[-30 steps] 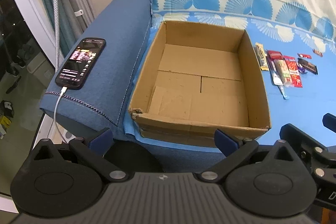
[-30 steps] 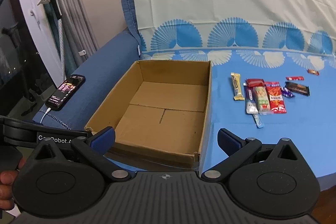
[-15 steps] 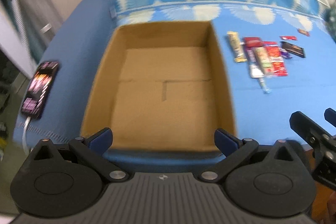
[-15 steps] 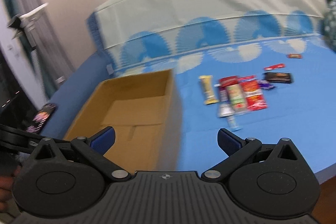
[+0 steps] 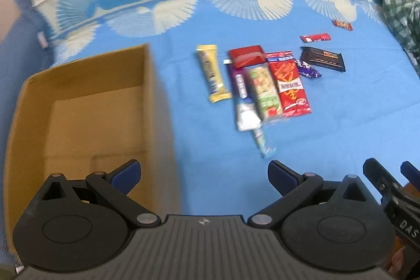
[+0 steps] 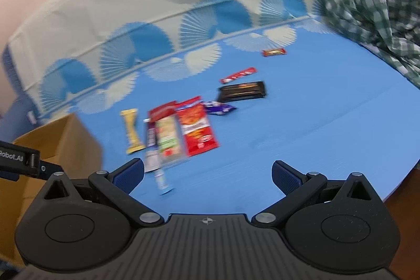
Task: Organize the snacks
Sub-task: 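Grasp the purple tube snack with left tool while right tool grasps red spicy-strip packet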
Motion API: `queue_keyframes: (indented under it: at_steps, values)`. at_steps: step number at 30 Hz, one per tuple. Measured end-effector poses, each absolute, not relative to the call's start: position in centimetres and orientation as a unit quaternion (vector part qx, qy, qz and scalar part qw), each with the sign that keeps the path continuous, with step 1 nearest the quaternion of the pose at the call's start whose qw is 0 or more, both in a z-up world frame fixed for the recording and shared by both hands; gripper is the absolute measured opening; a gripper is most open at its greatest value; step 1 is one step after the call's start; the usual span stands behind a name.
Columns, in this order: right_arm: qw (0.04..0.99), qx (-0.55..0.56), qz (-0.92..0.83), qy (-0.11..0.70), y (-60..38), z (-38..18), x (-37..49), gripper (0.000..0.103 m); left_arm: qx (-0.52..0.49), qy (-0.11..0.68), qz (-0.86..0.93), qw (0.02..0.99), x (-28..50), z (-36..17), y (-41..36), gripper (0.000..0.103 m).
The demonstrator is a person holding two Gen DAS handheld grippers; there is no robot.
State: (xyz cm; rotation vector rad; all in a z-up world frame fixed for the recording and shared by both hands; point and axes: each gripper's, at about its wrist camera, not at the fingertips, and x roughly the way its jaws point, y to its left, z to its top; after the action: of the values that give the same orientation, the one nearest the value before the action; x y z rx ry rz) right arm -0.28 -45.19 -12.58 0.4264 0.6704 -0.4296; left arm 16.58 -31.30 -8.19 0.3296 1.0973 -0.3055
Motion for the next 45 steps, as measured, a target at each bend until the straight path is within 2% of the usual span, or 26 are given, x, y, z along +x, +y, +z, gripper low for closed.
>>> queue_keyframes:
  at_steps: [8,18,26,31,37,39,40,41,42,43,44,45]
  values:
    - [0.885,0.208,-0.218,0.356,-50.0,-17.6,5.3,0.103,0.171,0.536,-0.119,0.818,23.7,-16.0,-37.6,0.103]
    - [0.872,0.216,-0.209,0.387,-52.7,-22.1,9.4,0.103,0.139,0.593,-0.093,0.788,28.9,-22.8,-38.3,0.103]
    - [0.883,0.182,-0.169,0.399,-52.3,-23.9,15.1,0.103,0.099,0.604,-0.094,0.786,32.3,-23.9,-35.1,0.103]
    - [0.884,0.123,-0.146,0.426,-50.9,-25.8,19.3,0.103,0.094,0.619,-0.108,0.773,34.1,-24.5,-36.3,0.103]
    - [0.895,0.067,-0.153,0.414,-49.5,-26.6,21.3,0.103,0.112,0.622,-0.131,0.764,35.7,-24.6,-38.1,0.102]
    - [0.897,0.066,-0.149,0.412,-49.6,-26.6,21.2,0.102,0.108,0.628,-0.124,0.761,35.8,-24.5,-37.7,0.097]
    - [0.898,0.065,-0.144,0.411,-49.6,-26.6,20.9,0.102,0.109,0.624,-0.121,0.764,35.8,-24.2,-37.5,0.09]
    - [0.899,0.063,-0.141,0.41,-49.7,-26.5,20.7,0.101,0.104,0.62,-0.122,0.768,35.5,-24.0,-37.3,0.078]
    - [0.902,0.061,-0.139,0.404,-49.5,-26.4,20.1,0.093,0.098,0.618,-0.121,0.771,35.0,-23.6,-36.9,0.07]
    - [0.906,0.059,-0.136,0.396,-49.2,-26.3,19.6,0.084,0.091,0.616,-0.122,0.773,34.7,-23.3,-36.5,0.047]
    - [0.912,0.053,-0.128,0.386,-48.8,-26.1,18.9,0.059,0.084,0.617,-0.125,0.772,34.3,-22.9,-36.0,0.041]
    - [0.913,0.044,-0.128,0.385,-48.4,-25.9,18.6,0.051,0.074,0.622,-0.127,0.769,34.0,-22.9,-35.6,0.038]
